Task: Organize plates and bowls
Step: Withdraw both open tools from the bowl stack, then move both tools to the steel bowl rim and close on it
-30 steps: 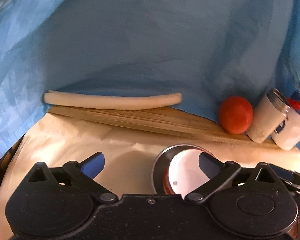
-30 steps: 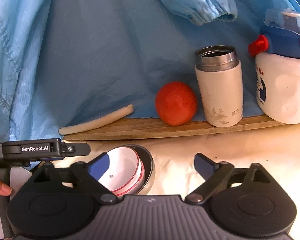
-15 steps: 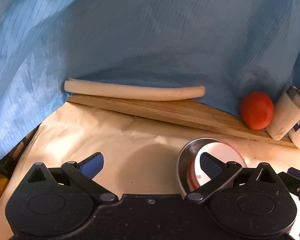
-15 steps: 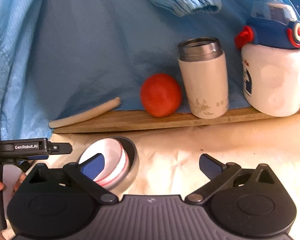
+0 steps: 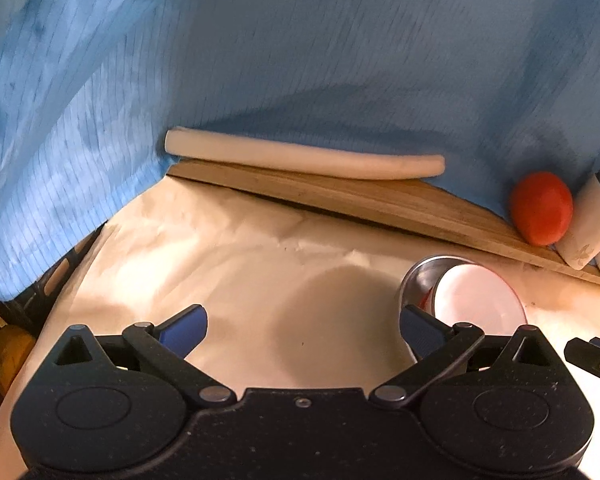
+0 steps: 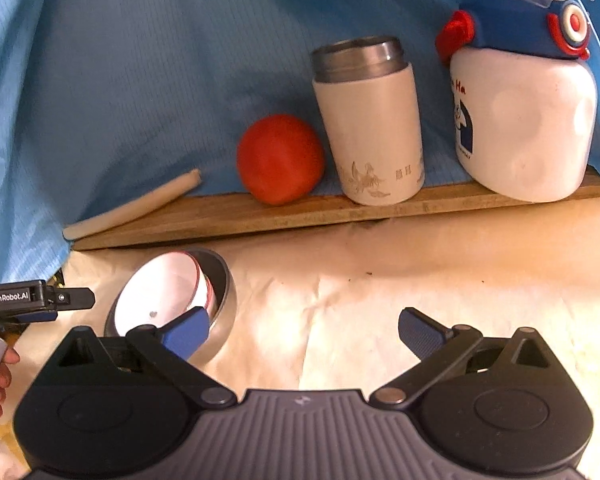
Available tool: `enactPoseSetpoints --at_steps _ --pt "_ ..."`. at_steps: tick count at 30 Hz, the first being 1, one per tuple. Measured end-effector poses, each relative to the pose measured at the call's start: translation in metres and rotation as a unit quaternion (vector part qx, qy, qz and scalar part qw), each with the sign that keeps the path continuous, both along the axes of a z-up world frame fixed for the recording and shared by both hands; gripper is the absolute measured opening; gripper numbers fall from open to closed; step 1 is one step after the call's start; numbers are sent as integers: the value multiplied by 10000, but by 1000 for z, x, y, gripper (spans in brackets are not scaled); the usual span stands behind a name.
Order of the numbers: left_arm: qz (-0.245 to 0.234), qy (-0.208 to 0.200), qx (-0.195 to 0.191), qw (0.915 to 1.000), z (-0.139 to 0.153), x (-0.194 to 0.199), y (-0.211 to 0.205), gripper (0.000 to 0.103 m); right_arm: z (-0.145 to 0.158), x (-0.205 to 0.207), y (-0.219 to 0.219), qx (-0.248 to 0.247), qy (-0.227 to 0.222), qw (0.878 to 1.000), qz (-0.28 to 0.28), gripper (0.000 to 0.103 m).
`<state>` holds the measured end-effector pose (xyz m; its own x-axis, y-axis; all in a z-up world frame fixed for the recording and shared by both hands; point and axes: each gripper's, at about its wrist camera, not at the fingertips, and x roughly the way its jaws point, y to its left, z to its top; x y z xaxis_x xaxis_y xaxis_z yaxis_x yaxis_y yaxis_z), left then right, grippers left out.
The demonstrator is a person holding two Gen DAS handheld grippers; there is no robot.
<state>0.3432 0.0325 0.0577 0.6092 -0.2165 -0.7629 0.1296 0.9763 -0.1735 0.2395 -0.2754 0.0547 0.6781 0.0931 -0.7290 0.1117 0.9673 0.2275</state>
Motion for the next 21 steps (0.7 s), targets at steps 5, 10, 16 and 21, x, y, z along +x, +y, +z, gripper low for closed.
enactPoseSetpoints --at_steps 5,10,16,21 --pt "-68 79 77 9999 -4 2 -5 102 -4 5 6 -136 107 9998 102 103" --pt "-170 182 175 9995 -5 5 -13 102 -3 16 17 -356 258 9983 389 103" --pt "-307 349 327 9984 -7 13 -23 102 1 32 30 -920 424 9929 628 103" --pt "-402 395 361 9978 -8 19 -30 101 2 43 35 -1178 594 9887 709 103"
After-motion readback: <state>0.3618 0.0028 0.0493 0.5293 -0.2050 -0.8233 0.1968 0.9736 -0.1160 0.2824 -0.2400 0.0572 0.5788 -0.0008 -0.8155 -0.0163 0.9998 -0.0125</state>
